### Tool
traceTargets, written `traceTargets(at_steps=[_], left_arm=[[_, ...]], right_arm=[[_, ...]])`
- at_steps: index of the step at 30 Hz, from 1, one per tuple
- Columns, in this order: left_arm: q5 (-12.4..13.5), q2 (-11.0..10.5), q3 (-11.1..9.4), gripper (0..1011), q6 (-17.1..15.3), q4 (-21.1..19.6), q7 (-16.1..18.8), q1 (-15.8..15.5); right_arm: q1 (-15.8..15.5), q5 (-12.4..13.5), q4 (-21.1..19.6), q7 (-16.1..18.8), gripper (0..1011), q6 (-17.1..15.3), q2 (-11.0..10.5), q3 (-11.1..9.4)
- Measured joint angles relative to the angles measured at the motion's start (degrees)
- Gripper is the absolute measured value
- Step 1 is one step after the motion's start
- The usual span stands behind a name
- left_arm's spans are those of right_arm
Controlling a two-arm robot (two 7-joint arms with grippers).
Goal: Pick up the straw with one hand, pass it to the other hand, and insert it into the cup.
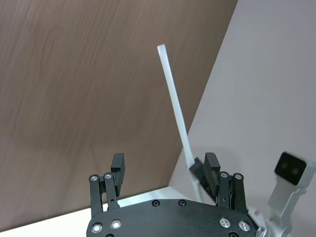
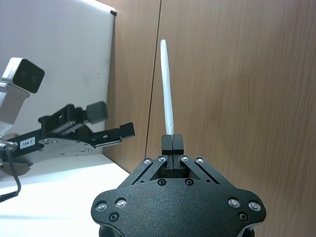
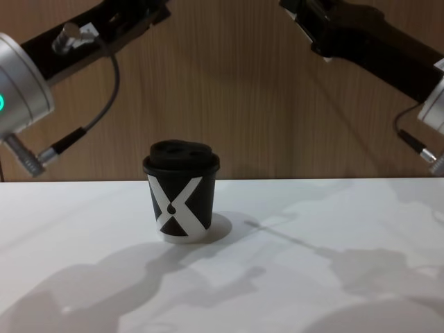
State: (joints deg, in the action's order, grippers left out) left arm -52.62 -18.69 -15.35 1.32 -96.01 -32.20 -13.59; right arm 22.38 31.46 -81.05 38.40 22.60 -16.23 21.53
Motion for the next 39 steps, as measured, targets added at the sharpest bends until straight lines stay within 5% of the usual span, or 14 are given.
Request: traceTargets(at_steps=[19, 39], left_arm=[[-7.9, 4.0, -2.0, 1003, -3.6, 5.3, -2.0, -5.6], [-12.6, 6.3, -3.7, 1003, -6.4, 9.7, -3.3, -10.2]], right_arm=[[0.1, 0.0, 0.2, -0.1, 1, 0.0, 0.0, 0.2], [0.1, 0.0, 0.3, -0.1, 1, 0.0, 0.0, 0.3]])
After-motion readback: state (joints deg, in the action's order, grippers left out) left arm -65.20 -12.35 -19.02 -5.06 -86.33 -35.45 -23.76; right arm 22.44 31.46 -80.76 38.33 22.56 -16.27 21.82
